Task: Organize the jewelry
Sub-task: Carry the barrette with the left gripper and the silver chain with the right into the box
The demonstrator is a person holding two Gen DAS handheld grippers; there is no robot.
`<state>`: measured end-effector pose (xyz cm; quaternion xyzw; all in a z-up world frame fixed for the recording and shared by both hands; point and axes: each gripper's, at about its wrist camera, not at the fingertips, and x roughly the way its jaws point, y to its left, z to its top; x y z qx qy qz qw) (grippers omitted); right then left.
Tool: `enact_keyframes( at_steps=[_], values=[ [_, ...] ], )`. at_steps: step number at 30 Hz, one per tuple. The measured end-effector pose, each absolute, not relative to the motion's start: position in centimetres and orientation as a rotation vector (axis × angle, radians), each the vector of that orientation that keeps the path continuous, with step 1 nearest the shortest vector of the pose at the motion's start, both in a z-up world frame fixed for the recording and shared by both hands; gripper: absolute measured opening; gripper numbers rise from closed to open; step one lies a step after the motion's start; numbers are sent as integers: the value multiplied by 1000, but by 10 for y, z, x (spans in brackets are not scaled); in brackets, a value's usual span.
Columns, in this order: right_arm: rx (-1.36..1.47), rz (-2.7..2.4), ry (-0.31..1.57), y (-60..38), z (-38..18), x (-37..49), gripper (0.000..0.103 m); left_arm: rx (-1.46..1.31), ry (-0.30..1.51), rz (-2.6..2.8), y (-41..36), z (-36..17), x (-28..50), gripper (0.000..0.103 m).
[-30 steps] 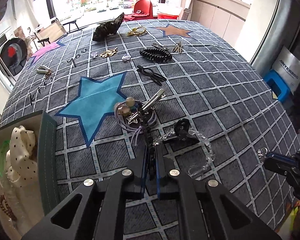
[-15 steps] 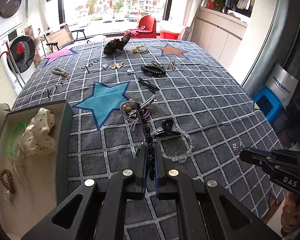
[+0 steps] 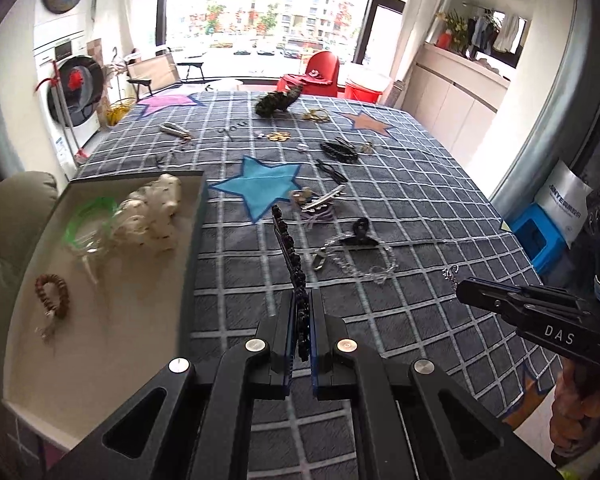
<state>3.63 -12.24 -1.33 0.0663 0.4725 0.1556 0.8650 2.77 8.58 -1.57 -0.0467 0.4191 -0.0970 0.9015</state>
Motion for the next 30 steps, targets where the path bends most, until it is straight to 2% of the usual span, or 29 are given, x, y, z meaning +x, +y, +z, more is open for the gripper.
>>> enact_keyframes(
  at_steps=[15,30],
  values=[
    [16,518,1000,2,1,45,8,-169,860,-8,191,-27,-4,8],
    [-83,609,1091,108,-25,87,8,-211,945,69,238,-65,17,8]
  ],
)
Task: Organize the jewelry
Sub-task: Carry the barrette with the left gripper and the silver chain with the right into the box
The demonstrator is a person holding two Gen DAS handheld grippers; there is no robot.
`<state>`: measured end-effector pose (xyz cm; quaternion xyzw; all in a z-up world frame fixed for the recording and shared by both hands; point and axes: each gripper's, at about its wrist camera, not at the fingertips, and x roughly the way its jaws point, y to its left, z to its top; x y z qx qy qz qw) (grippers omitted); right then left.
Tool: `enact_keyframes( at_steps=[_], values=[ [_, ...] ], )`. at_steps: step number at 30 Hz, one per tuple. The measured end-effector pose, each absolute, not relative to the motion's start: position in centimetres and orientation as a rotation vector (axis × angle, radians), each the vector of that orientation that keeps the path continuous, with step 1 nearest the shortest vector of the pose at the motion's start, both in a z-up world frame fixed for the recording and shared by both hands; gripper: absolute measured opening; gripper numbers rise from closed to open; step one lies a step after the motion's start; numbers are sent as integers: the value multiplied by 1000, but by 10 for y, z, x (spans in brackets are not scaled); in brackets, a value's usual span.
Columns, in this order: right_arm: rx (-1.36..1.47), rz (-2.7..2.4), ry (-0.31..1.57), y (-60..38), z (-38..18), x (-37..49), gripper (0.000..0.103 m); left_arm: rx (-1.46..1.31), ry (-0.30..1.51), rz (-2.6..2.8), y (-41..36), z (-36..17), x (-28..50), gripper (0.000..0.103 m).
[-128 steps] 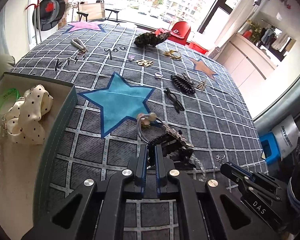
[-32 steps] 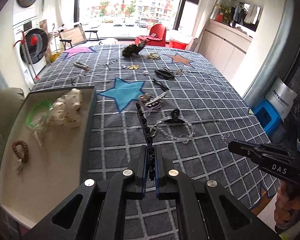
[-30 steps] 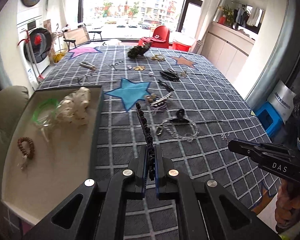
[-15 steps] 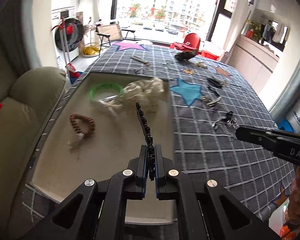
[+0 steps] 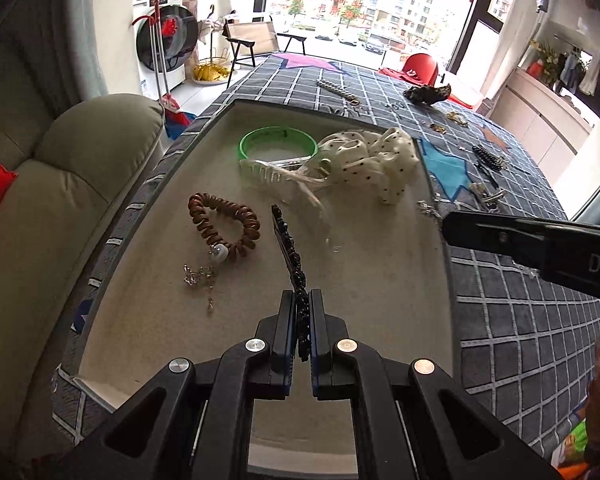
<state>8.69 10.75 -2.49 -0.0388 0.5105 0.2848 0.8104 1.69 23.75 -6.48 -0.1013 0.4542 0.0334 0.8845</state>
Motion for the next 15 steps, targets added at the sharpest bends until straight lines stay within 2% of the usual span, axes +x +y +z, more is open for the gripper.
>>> enact_keyframes(
  at_steps=[15],
  values=[
    [-127,575,1163,142,-65,127,8,-200,970,81,240,-75,35,8]
  ],
)
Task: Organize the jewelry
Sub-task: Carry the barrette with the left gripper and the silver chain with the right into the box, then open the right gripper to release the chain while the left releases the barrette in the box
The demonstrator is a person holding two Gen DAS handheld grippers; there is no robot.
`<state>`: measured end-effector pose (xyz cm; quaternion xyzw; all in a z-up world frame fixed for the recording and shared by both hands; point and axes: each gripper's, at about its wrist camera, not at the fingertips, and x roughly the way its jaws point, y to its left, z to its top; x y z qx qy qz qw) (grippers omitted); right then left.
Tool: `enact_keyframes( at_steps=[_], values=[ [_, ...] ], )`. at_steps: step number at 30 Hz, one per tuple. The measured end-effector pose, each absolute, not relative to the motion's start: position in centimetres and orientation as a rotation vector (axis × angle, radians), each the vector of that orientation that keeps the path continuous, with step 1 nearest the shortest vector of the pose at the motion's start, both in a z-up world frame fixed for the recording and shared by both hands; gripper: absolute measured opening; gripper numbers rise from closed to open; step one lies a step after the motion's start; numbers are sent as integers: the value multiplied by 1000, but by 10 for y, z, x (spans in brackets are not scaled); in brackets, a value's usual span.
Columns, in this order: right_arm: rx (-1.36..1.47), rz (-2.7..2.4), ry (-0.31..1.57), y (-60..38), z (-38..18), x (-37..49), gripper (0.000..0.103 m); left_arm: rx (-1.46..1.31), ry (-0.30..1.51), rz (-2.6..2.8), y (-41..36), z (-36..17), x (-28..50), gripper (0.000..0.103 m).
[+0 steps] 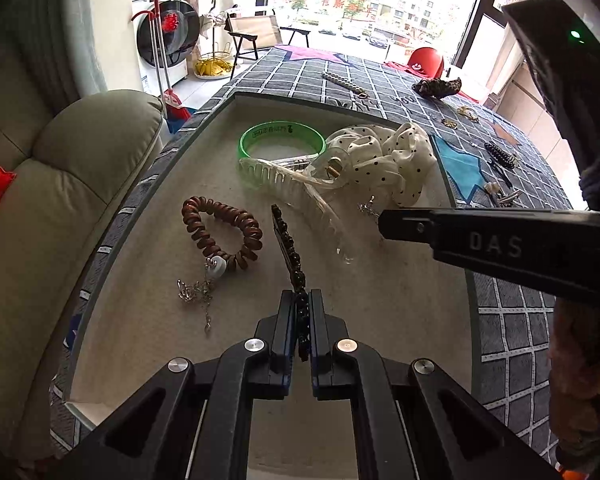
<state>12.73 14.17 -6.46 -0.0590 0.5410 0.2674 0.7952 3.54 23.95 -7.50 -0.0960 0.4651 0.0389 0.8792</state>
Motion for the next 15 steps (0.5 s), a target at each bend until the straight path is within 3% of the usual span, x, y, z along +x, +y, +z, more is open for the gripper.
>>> enact_keyframes(
  at_steps=[15],
  values=[
    [-124,557,1184,148,-76,138,8,-202,995,98,240,-79,38,8]
  ],
)
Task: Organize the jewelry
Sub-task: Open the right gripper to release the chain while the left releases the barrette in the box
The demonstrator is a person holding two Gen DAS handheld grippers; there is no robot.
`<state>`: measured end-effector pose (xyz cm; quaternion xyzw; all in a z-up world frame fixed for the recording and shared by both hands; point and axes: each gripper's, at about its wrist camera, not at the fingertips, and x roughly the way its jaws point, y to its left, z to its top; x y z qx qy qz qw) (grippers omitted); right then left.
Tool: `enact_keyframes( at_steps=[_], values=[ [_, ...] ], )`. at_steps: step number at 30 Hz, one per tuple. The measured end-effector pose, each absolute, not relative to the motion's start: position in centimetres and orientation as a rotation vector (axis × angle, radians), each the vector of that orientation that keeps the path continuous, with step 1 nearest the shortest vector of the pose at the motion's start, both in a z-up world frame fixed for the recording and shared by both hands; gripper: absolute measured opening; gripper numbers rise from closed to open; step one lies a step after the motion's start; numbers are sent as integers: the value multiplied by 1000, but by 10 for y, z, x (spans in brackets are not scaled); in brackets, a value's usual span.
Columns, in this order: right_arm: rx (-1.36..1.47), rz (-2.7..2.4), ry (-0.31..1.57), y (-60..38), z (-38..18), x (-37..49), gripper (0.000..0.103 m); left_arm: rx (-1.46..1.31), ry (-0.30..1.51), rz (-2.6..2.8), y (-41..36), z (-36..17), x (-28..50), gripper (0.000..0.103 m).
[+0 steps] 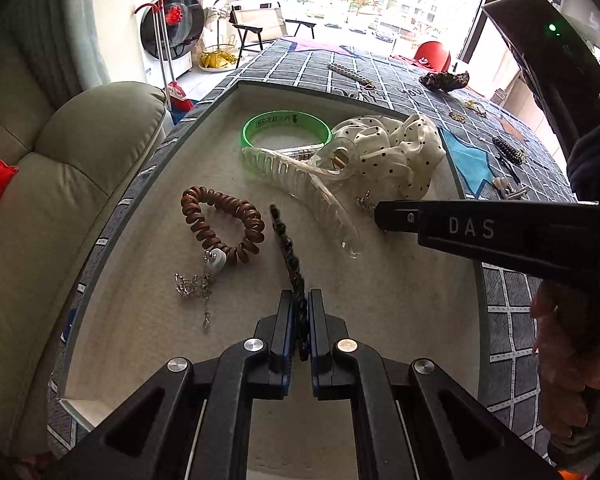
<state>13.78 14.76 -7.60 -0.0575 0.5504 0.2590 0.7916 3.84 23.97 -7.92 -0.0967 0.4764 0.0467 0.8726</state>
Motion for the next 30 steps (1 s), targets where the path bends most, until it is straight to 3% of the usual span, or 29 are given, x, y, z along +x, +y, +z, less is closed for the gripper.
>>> enact_keyframes(
  at_steps=[5,7,8,10,11,18,19,21,30],
  values=[
    [-80,570,1205,141,-73,141,9,-200,999,108,240,-77,37,8],
    [-57,582,1197,137,-66,139,14,-192,998,112,239,-76,37,8],
    [-46,587,1187,134,-62,138,19,-188,1000,116,239,-75,36,8],
    [-30,592,1160,128,-53,135,55,-186,1002,122,238,-74,36,8],
    [-20,594,1140,125,-47,133,59,-185,1004,126,238,-73,35,8],
    [37,587,1102,96,-26,120,60,-178,992,144,238,-67,33,11],
    [42,585,1099,92,-25,118,60,-177,992,141,238,-66,34,20],
    [56,580,1093,82,-23,113,60,-188,973,151,239,-62,32,100],
    [105,549,1078,38,-16,93,60,-177,890,182,237,-38,25,103]
  ],
)
